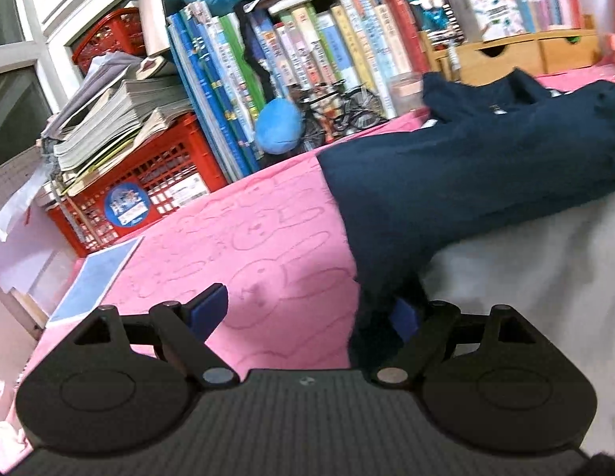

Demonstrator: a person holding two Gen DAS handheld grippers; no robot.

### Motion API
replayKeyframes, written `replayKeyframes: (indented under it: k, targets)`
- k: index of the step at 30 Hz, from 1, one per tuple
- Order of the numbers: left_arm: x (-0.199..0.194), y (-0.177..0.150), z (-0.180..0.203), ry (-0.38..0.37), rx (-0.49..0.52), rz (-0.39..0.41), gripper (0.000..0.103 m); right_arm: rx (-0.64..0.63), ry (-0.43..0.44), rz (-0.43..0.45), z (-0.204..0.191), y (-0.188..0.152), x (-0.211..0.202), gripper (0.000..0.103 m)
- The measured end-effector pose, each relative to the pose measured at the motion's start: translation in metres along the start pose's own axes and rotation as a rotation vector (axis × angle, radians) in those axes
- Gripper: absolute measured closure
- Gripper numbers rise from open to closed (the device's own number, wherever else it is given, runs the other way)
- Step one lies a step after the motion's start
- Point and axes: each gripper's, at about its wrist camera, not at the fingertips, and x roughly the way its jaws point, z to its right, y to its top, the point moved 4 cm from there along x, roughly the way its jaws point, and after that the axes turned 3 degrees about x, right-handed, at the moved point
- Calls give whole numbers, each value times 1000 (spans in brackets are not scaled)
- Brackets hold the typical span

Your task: Fold clothes

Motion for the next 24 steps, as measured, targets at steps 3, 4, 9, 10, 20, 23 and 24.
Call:
replayKeyframes:
  k: [3, 4, 9, 10, 20, 23, 24]
  targets:
    - [4, -3, -6, 50, -1, -15, 15, -47, -4, -19, -2, -2, 7, 68]
    - [3, -4, -8, 44, -11, -15, 15, -56, -10, -29, -5, 1, 15, 68]
    - [-3, -8, -12, 54, 21, -9, 15, -87, -5, -44, -16, 9, 41, 68]
    - [-6, -9, -15, 51, 20, -11, 15, -94, 1, -42, -18, 10, 45, 68]
    - [-52, 14, -62, 31, -164, 111, 16, -125, 32, -21, -16, 5, 49, 65]
    - [-61, 43, -32, -143, -150, 186, 16, -128, 28, -21, -17, 4, 48, 64]
    - [-64, 50, -16, -211, -126, 192, 16, -125, 28, -21, -16, 4, 48, 64]
